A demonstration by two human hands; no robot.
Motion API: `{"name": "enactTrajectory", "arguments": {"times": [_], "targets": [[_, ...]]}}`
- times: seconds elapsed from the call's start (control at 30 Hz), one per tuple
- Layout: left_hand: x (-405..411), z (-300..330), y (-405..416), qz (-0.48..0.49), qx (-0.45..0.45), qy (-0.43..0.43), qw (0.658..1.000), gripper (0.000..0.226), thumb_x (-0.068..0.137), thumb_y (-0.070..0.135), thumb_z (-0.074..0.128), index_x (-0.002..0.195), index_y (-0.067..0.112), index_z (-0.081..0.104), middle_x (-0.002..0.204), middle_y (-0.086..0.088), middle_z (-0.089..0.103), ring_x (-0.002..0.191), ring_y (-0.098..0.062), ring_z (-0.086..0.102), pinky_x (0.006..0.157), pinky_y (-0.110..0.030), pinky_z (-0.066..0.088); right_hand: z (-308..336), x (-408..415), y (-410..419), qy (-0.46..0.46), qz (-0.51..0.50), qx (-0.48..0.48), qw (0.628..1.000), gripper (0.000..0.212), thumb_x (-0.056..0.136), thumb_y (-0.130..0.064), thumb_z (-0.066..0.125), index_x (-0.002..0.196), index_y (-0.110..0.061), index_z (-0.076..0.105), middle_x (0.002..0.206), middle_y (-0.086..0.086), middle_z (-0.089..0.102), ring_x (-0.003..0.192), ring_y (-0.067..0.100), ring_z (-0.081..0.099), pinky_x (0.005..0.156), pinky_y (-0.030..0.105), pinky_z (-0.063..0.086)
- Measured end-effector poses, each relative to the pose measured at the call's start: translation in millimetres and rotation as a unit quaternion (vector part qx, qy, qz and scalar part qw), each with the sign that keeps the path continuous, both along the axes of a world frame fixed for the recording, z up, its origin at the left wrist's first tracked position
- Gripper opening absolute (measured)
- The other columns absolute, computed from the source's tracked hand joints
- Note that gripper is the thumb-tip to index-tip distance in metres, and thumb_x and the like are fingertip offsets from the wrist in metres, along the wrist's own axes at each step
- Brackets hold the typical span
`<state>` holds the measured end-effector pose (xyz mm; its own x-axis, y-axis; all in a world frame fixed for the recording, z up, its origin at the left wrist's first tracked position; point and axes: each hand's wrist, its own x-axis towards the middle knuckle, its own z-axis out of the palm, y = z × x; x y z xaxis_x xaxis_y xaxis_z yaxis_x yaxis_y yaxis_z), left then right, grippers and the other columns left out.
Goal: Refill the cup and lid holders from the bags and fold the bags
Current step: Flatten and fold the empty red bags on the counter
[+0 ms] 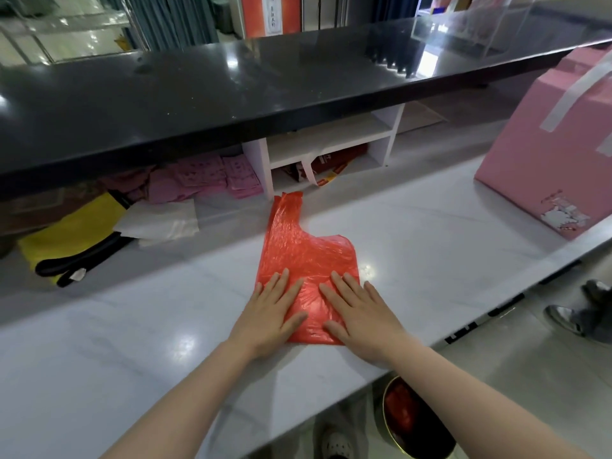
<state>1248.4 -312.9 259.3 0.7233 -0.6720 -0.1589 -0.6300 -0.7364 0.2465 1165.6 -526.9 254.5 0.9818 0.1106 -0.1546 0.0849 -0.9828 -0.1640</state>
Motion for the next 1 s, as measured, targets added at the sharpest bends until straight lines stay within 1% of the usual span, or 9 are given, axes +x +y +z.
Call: {"name": "enactTrajectory", "arguments": {"times": [0.23, 0.37, 0.43, 0.5, 0.57, 0.63, 0.73, 0.83, 1.0], "targets": [[8, -2, 31, -0.047, 0.052, -0.024, 0.997, 0.078, 0.080, 0.077, 0.002, 0.141, 0.040, -0.028, 0.151, 0.008, -0.032, 0.140, -0.010, -0.027, 0.112, -0.027, -0.017, 4, 5, -3, 0.029, 0.016, -0.014, 0.999, 0.078, 0.082, -0.074, 0.004, 0.148, -0.037, -0.017, 0.155, -0.009, -0.026, 0.141, 0.013, -0.027, 0.112, 0.044, -0.016], [13, 0, 34, -0.067, 0.061, -0.011, 0.996, 0.093, 0.072, 0.087, 0.008, 0.140, 0.036, -0.030, 0.151, 0.005, -0.032, 0.142, -0.014, -0.026, 0.111, -0.029, -0.019, 7, -4, -17, 0.031, 0.071, 0.032, 0.997, 0.107, 0.063, -0.092, 0.028, 0.145, -0.045, -0.021, 0.151, -0.008, -0.038, 0.140, 0.015, -0.035, 0.109, 0.041, -0.024], [15, 3, 37, -0.081, 0.059, 0.006, 0.995, 0.103, 0.067, 0.092, 0.016, 0.139, 0.036, -0.031, 0.151, 0.006, -0.031, 0.143, -0.014, -0.025, 0.113, -0.030, -0.017, 12, -11, -24, 0.001, 0.075, 0.071, 0.995, 0.112, 0.058, -0.092, 0.040, 0.148, -0.046, -0.007, 0.155, -0.010, -0.030, 0.141, 0.013, -0.033, 0.111, 0.036, -0.020], [17, 7, 36, -0.086, 0.056, 0.022, 0.995, 0.111, 0.065, 0.092, 0.029, 0.139, 0.035, -0.029, 0.153, 0.005, -0.028, 0.143, -0.013, -0.022, 0.116, -0.033, -0.012, 16, -18, -27, -0.052, 0.082, 0.109, 0.989, 0.093, 0.067, -0.077, 0.053, 0.146, -0.034, 0.032, 0.160, -0.003, 0.011, 0.149, 0.019, 0.001, 0.120, 0.041, 0.005], [18, 10, 34, -0.085, 0.045, 0.034, 0.995, 0.114, 0.065, 0.089, 0.042, 0.143, 0.036, -0.023, 0.156, 0.004, -0.023, 0.145, -0.012, -0.018, 0.118, -0.035, -0.008, 17, -22, -28, -0.146, 0.133, 0.121, 0.973, 0.054, 0.075, -0.051, 0.066, 0.119, -0.019, 0.064, 0.134, 0.003, 0.057, 0.129, 0.025, 0.050, 0.105, 0.047, 0.042], [19, 13, 35, -0.083, 0.021, 0.049, 0.995, 0.115, 0.064, 0.086, 0.050, 0.148, 0.036, -0.011, 0.159, 0.003, -0.015, 0.147, -0.013, -0.010, 0.120, -0.034, -0.003, 16, -25, -25, -0.203, 0.152, 0.129, 0.959, 0.024, 0.075, -0.028, 0.072, 0.096, -0.015, 0.071, 0.110, 0.003, 0.070, 0.105, 0.026, 0.066, 0.088, 0.043, 0.054], [19, 19, 40, -0.067, -0.039, 0.087, 0.993, 0.113, 0.061, 0.082, 0.059, 0.150, 0.041, 0.003, 0.159, 0.008, -0.011, 0.145, -0.007, -0.001, 0.118, -0.026, 0.006, 22, -19, -17, -0.218, 0.113, 0.154, 0.957, 0.004, 0.076, -0.014, 0.064, 0.079, -0.012, 0.065, 0.086, 0.004, 0.070, 0.082, 0.027, 0.067, 0.071, 0.039, 0.056], [15, 25, 49, -0.034, -0.120, 0.123, 0.985, 0.106, 0.056, 0.081, 0.064, 0.142, 0.053, 0.009, 0.157, 0.019, -0.003, 0.140, 0.002, 0.007, 0.114, -0.021, 0.015, 35, -12, -13, -0.189, 0.033, 0.195, 0.962, 0.007, 0.078, -0.016, 0.053, 0.075, -0.012, 0.058, 0.066, 0.001, 0.060, 0.059, 0.018, 0.054, 0.057, 0.035, 0.047], [-2, 30, 62, 0.046, -0.277, 0.198, 0.939, 0.096, 0.051, 0.078, 0.070, 0.133, 0.036, 0.043, 0.137, 0.016, 0.049, 0.125, 0.005, 0.046, 0.104, -0.012, 0.033, 49, -9, -17, -0.125, -0.141, 0.370, 0.910, 0.030, 0.086, -0.006, 0.052, 0.070, -0.031, 0.047, 0.053, -0.012, 0.049, 0.049, 0.005, 0.042, 0.049, 0.017, 0.032]]}}
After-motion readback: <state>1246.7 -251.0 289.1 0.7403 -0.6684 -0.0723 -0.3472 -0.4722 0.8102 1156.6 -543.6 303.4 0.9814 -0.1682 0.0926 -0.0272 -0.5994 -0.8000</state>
